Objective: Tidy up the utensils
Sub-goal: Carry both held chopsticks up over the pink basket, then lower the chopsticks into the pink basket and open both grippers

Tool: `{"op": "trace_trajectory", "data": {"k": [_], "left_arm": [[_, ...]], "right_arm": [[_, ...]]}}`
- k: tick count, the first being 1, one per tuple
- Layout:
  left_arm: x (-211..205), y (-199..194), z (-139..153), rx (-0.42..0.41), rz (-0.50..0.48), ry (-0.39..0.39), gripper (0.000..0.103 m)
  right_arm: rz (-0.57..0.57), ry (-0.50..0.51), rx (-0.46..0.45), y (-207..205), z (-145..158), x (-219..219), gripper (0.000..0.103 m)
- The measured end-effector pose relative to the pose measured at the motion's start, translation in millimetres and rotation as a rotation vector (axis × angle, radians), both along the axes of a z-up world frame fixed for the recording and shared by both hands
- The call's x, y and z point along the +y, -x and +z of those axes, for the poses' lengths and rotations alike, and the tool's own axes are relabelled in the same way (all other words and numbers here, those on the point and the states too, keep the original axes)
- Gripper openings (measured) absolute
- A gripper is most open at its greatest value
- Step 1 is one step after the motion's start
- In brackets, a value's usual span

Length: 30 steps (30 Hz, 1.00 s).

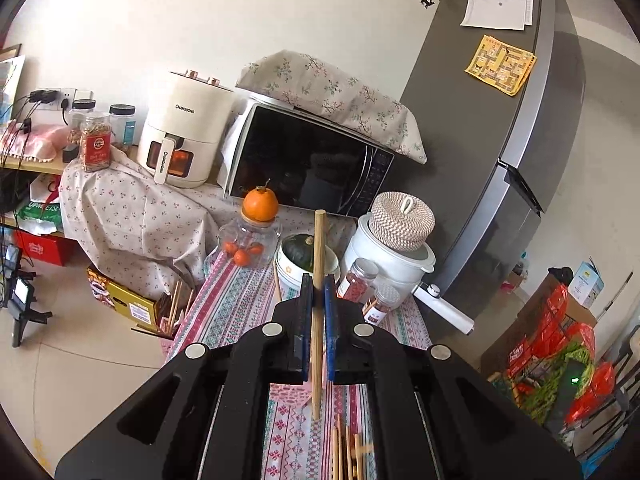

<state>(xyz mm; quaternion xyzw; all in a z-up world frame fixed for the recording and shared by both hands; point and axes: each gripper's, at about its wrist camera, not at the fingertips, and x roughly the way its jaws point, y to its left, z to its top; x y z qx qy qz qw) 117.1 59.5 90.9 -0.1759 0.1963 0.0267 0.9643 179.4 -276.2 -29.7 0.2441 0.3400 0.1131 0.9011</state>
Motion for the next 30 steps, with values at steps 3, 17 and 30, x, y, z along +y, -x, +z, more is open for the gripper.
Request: {"op": "trace_trajectory", "data": {"k": [3, 17, 30], "left_arm": [[-1, -15, 5, -0.012, 0.023, 0.001, 0.005], [22, -93, -38, 0.136, 0.115, 0.034, 0.021], [61, -44, -70, 0.236, 0.18, 0.172, 0.032]], "right_arm": [[-0.019, -0.055, -0.047, -7, 21, -6, 0.006], [-0.02, -0.131, -0.125, -49, 74, 5, 0.006], [0.036, -0.104, -0.135, -49, 89, 49, 0.006]]}}
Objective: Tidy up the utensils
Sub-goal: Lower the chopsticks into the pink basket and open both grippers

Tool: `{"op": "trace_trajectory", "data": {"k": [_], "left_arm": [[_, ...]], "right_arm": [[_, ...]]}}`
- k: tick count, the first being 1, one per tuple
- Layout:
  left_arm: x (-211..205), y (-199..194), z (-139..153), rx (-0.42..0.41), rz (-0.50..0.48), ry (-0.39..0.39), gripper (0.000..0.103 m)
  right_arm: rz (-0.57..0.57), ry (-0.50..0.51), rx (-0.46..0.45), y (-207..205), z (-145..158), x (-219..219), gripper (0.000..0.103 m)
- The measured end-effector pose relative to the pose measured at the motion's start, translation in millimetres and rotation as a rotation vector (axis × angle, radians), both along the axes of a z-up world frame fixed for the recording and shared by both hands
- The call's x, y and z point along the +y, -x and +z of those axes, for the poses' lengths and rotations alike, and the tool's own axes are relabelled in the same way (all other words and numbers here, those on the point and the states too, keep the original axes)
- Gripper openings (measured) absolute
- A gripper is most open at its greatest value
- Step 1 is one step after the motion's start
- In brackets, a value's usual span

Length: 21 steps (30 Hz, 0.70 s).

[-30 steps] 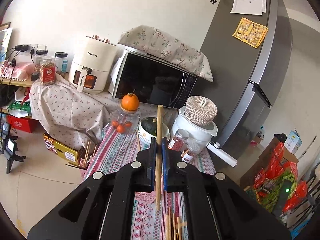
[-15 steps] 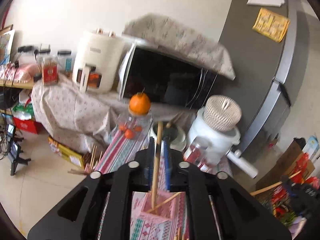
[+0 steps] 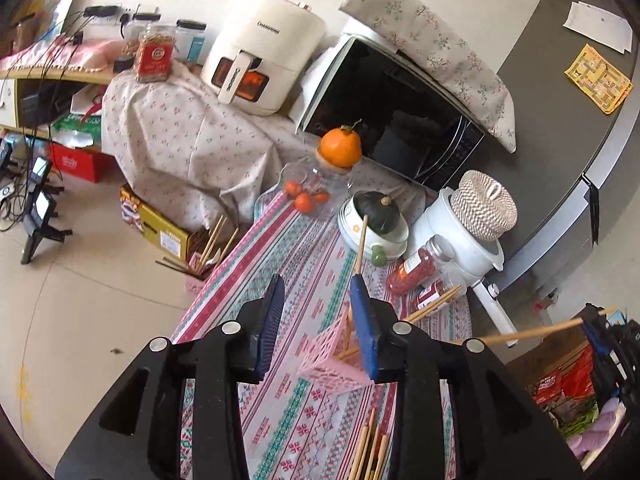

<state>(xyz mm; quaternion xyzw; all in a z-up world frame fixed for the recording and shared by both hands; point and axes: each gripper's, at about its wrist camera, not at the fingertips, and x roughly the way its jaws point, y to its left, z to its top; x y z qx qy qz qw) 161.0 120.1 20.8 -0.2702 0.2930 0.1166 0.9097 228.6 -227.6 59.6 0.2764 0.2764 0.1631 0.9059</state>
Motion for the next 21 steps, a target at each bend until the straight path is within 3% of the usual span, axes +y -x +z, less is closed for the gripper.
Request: {"op": "trace_trajectory", "data": {"k": [6, 12, 16, 21], "left_arm": [[4, -3, -4, 0.005, -0.017, 0.029, 0.034], [-3, -8, -7, 0.019, -0.043, 0.0, 0.034], [-19, -5, -7, 0.019, -0.086, -0.059, 0.035], [-48, 1, -7, 0.019, -0.13, -0.155, 0.043]], "right_arm": [[0.01, 0.033, 0.024, -20, -12, 38, 0.006], [0.044, 0.049, 0.121, -44, -56, 69, 0.01], [0.041, 0.146, 0.102, -30, -64, 67, 0.011], [0.033, 0.319, 0.07, -4, -72, 62, 0.012]]}}
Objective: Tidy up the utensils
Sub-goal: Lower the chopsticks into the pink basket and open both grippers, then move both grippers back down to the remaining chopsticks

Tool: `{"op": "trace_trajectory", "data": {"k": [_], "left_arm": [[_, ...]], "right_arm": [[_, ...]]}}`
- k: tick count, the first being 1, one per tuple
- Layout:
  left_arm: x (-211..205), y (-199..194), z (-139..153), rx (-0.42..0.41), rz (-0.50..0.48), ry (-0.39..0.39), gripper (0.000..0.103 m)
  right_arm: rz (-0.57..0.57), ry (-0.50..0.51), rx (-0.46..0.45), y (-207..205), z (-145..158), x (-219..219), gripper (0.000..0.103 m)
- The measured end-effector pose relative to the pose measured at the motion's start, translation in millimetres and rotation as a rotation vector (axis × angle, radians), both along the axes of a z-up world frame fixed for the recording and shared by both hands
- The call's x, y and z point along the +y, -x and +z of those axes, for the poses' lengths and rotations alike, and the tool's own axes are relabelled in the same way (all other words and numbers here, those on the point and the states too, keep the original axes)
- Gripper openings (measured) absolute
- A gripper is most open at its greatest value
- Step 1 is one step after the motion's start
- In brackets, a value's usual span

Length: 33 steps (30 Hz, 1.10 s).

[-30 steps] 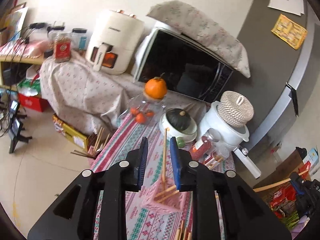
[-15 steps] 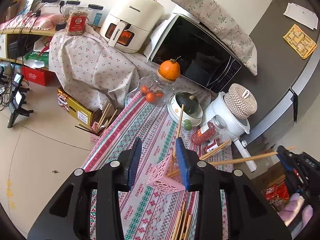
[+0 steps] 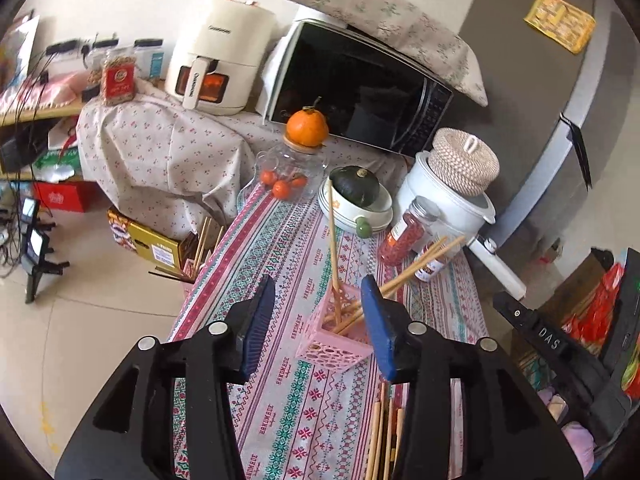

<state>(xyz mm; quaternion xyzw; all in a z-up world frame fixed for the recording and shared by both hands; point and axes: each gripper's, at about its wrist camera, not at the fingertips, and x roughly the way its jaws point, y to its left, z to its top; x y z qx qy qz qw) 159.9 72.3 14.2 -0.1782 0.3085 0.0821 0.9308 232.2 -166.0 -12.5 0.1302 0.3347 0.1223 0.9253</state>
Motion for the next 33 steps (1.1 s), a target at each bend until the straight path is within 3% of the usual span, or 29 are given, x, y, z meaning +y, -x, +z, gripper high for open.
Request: {"op": "trace_trajectory", "data": {"k": [8, 10, 12, 18, 22, 28, 33], "left_arm": [[-32, 13, -24, 0.048, -0.044, -0.076, 0.051], [-40, 16, -34, 0.071, -0.06, -0.084, 0.055], [-49, 20, -44, 0.092, -0.072, -0.094, 0.061], [-69, 25, -66, 0.138, -0.103, -0.133, 0.07], [-75, 29, -72, 0.141, -0.103, -0.152, 0.081], [-79, 28, -79, 0.161, -0.107, -0.18, 0.092], [-81, 24, -87, 0.193, -0.11, -0.182, 0.096]], "right_arm": [[0.002, 0.142, 0.003, 37, -33, -17, 0.019], [0.01, 0.155, 0.012, 45, -43, -22, 0.036], [0.011, 0.164, 0.017, 51, -52, -26, 0.042], [0.008, 0.182, 0.055, 60, -69, -36, 0.045], [0.003, 0.195, 0.043, 71, -71, -43, 0.062], [-0.027, 0.229, 0.057, 78, -80, -53, 0.078], [-0.057, 0.213, 0.11, 75, -92, -68, 0.088]]}}
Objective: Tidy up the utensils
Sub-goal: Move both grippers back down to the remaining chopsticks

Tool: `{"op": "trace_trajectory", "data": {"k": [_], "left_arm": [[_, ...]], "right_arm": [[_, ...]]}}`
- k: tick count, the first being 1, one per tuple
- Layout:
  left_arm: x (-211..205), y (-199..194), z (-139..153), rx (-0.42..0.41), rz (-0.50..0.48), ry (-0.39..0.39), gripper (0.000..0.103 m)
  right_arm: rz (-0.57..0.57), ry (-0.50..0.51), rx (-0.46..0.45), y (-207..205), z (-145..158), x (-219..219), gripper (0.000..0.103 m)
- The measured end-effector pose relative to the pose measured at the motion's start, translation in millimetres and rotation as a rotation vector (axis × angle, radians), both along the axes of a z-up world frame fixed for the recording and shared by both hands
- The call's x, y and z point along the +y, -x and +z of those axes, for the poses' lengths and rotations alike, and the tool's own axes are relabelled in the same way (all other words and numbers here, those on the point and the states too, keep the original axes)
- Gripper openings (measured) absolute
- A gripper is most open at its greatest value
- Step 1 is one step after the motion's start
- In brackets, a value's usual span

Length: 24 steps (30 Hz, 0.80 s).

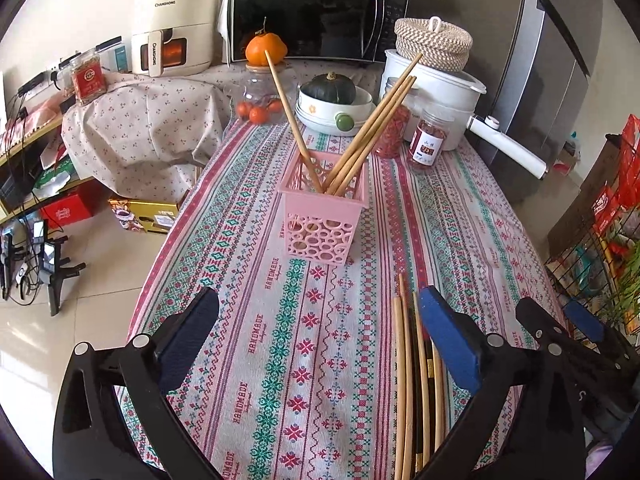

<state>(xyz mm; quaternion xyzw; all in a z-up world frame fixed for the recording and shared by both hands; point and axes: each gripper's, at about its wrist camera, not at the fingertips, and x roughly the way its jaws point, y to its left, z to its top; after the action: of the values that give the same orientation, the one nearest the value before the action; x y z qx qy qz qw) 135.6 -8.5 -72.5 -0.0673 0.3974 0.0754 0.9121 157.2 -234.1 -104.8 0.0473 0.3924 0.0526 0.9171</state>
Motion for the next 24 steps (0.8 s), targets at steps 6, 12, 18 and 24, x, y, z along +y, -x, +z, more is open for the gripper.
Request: {"op": "trace_trajectory", "data": {"k": [6, 12, 18, 24], "left_arm": [[-3, -4, -8, 0.032, -0.002, 0.01, 0.096], [-8, -11, -17, 0.077, -0.014, 0.008, 0.096], [-9, -33, -43, 0.216, -0.031, 0.048, 0.096], [-11, -54, -74, 0.348, -0.007, 0.104, 0.096]], "right_arm": [[-0.016, -0.012, 0.075, -8, -14, -14, 0.092], [-0.025, -0.041, 0.127, -12, -21, -24, 0.095], [-0.06, -0.106, 0.229, -19, -33, -41, 0.095], [-0.086, -0.193, 0.323, -23, -47, -63, 0.095]]}}
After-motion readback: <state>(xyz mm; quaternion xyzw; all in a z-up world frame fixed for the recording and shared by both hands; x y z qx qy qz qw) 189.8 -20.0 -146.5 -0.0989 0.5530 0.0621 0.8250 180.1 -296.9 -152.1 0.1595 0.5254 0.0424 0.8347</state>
